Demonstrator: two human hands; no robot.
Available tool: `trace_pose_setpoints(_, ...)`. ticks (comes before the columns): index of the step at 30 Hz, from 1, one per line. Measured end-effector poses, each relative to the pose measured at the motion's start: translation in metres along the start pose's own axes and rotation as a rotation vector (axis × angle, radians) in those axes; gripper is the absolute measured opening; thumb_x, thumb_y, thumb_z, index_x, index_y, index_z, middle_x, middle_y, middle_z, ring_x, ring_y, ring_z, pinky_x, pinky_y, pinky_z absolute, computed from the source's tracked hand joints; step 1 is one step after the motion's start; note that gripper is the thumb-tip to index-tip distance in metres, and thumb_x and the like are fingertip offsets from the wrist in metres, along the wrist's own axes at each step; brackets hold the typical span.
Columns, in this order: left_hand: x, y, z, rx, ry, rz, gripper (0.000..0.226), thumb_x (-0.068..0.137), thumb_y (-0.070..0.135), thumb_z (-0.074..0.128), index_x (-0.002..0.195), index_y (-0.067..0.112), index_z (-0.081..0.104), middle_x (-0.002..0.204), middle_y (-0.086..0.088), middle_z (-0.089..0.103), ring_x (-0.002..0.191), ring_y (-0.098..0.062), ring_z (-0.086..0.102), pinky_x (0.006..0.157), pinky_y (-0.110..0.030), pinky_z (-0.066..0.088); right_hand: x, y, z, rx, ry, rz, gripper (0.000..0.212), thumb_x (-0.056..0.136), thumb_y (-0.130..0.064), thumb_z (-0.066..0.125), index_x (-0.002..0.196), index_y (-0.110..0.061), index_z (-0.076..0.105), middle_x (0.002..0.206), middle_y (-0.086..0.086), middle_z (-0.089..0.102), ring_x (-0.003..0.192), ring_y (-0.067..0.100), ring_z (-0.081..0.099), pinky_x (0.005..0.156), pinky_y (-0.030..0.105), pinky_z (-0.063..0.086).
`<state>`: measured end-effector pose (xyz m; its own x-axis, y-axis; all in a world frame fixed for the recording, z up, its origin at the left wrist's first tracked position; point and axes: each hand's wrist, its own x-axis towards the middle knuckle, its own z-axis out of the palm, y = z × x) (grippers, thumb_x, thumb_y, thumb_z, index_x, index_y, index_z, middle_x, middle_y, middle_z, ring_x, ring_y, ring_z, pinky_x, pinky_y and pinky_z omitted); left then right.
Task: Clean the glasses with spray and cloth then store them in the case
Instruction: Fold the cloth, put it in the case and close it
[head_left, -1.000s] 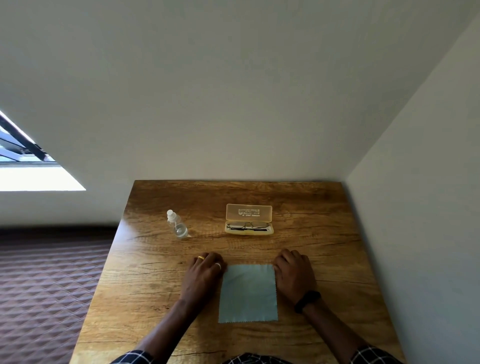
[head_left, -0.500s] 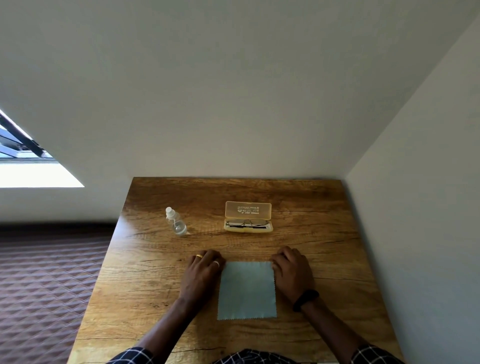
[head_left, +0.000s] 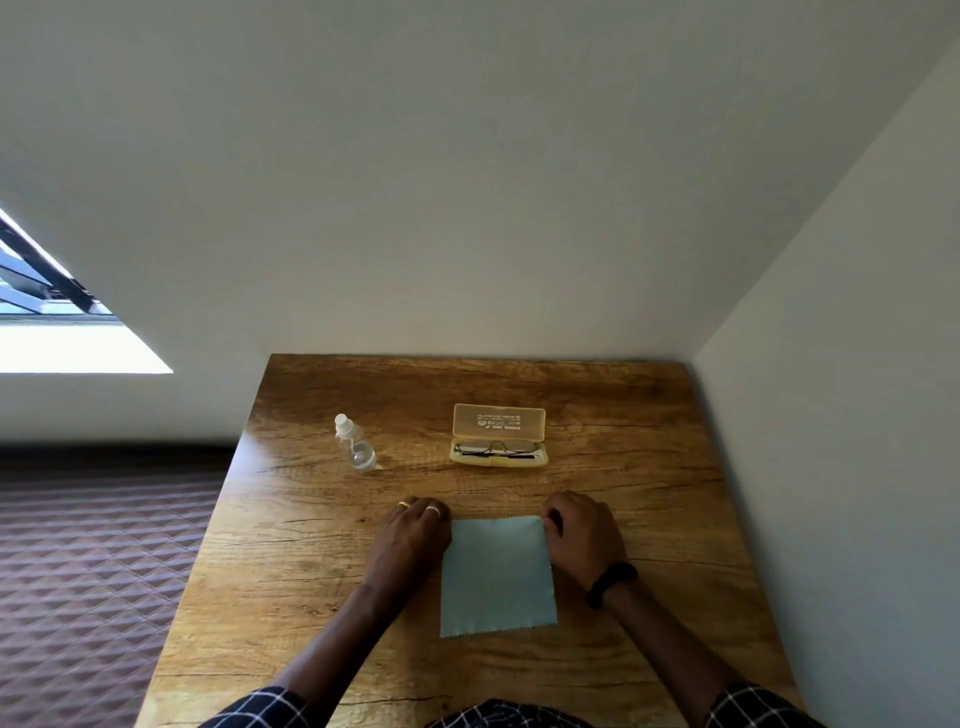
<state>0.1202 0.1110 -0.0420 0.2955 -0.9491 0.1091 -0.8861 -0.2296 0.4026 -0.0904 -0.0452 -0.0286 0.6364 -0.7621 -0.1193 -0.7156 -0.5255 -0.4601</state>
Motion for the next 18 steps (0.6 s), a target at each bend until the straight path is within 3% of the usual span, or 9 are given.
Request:
trace_pose_setpoints(2, 0.001, 0.000, -0.001, -0.007, -0.004, 0.002, 0.008, 0.092, 0.019, 0.067, 0.100, 0.019, 0.067, 0.097, 0.001, 0.071, 0.087, -0.018, 0.066, 0.067, -0.026, 0.055, 0.000, -0.001, -0.001, 0.004, -0.009, 0.000, 0.009, 0.087, -0.020, 0.061, 0.082, -0.027, 0.058, 0.079, -0.012, 0.059, 0.076, 0.008, 0.055, 0.075, 0.033, 0.052)
trace_pose_setpoints(6, -0.001, -0.004, 0.005, -0.032, -0.001, 0.001, 0.028, 0.086, 0.017, 0.076, 0.114, 0.015, 0.070, 0.115, -0.003, 0.067, 0.096, -0.018, 0.065, 0.070, -0.024, 0.059, 0.000, -0.004, -0.001, -0.018, -0.027, 0.016, 0.011, 0.086, -0.018, 0.062, 0.083, -0.027, 0.057, 0.080, -0.012, 0.058, 0.077, 0.008, 0.055, 0.075, 0.033, 0.053)
trace_pose_setpoints(13, -0.004, -0.004, 0.013, -0.014, 0.017, -0.024, 0.014, 0.089, 0.025, 0.067, 0.102, 0.019, 0.070, 0.109, -0.001, 0.065, 0.092, -0.018, 0.063, 0.067, -0.029, 0.057, -0.001, -0.006, 0.004, -0.028, 0.017, 0.041, 0.015, 0.090, -0.016, 0.059, 0.100, -0.024, 0.066, 0.099, -0.010, 0.065, 0.093, 0.010, 0.058, 0.086, 0.030, 0.050)
trace_pose_setpoints(18, -0.001, -0.001, 0.016, -0.006, -0.016, -0.071, 0.019, 0.092, 0.030, 0.066, 0.108, 0.019, 0.068, 0.114, -0.001, 0.064, 0.097, -0.018, 0.061, 0.072, -0.030, 0.057, -0.003, -0.006, 0.003, -0.055, 0.007, 0.047, 0.012, 0.087, -0.016, 0.061, 0.088, -0.027, 0.065, 0.091, -0.012, 0.061, 0.087, 0.008, 0.054, 0.082, 0.026, 0.046)
